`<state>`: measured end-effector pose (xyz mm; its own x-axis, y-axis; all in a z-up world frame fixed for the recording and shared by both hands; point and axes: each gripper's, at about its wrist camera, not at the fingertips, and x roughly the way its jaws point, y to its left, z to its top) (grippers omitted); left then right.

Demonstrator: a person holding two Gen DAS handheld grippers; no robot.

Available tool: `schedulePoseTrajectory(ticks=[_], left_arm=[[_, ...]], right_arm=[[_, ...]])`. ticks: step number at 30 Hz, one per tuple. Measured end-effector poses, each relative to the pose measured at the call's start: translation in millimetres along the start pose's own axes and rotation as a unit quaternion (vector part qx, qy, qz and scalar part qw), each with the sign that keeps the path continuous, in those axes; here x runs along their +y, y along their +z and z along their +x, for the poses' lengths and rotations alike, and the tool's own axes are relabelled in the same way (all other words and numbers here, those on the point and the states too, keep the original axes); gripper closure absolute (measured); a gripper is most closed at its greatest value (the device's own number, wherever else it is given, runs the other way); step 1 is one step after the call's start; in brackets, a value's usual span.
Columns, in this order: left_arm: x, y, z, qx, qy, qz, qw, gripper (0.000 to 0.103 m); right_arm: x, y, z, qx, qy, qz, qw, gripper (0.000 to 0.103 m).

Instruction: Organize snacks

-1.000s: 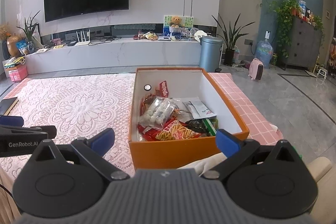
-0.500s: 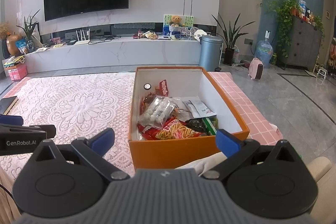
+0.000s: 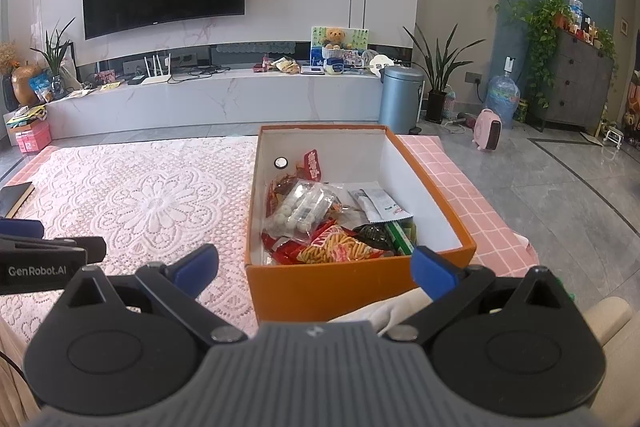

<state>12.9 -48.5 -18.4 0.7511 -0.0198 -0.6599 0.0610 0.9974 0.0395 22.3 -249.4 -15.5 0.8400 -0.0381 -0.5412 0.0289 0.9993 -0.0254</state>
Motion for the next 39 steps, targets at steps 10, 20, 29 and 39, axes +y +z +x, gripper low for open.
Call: schedulePoseTrajectory(ticks=[10,20,29,39], left_arm=[[1.2,-0.2,-1.1,0.001,-0.003,0.002,1.0,0.014],[1.0,-0.1,-1.2,0.001,-0.002,0.002,1.0,0.014],[0.8,-0.4,-1.8,0.0,0.002,0.003,1.0,0.014],[5.2,0.3,-2.9,0.001,-0.006,-0.003,1.0,0.014]], right_arm=[[-2.1,-0.4,1.8,0.002,-0.001,-0.001,1.0,0.003],[-2.2,-0.5,1.9,0.002,-0.001,-0.002,1.0,0.003],[-1.5,-0.4,2.0,0.003,-0.001,-0.003,1.0,0.003],[-1.0,-0.3,1.9,0.003,-0.002,-0.003,1.0,0.003]])
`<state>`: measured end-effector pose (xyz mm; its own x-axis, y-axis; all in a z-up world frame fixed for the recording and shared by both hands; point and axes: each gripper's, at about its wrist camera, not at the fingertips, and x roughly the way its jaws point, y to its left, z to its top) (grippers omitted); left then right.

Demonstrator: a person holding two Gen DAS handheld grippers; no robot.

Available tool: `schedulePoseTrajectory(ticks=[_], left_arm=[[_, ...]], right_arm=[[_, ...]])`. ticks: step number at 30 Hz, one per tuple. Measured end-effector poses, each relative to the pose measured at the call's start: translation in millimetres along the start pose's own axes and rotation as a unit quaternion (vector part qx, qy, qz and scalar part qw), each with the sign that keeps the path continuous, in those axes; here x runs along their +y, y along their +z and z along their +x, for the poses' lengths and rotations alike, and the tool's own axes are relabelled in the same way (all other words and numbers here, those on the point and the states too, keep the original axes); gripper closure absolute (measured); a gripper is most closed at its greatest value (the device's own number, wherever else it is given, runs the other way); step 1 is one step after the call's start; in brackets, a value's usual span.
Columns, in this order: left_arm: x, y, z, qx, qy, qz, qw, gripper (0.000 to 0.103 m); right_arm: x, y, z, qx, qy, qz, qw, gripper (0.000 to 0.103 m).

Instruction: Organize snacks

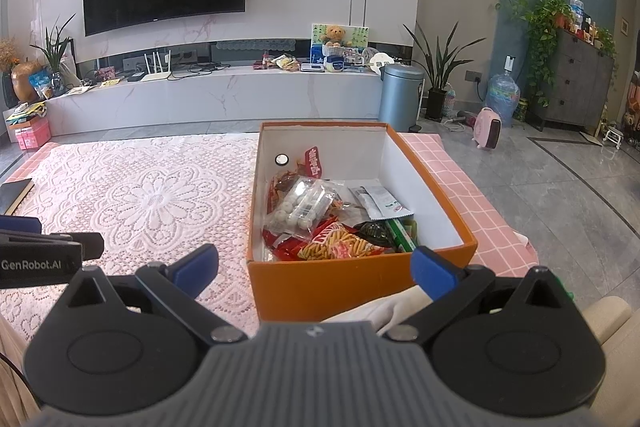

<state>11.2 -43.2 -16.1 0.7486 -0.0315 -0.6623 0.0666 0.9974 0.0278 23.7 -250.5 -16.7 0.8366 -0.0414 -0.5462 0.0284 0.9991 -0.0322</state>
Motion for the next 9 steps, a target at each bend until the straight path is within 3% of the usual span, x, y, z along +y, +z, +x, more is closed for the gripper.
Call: schedulePoseTrajectory(ticks=[9], left_arm=[[1.2,0.6,-0.8,-0.003,0.0,0.0,1.0,0.014]], right_arm=[[-1.8,-1.5,1.9,0.002,0.002,-0.001,1.0,0.003]])
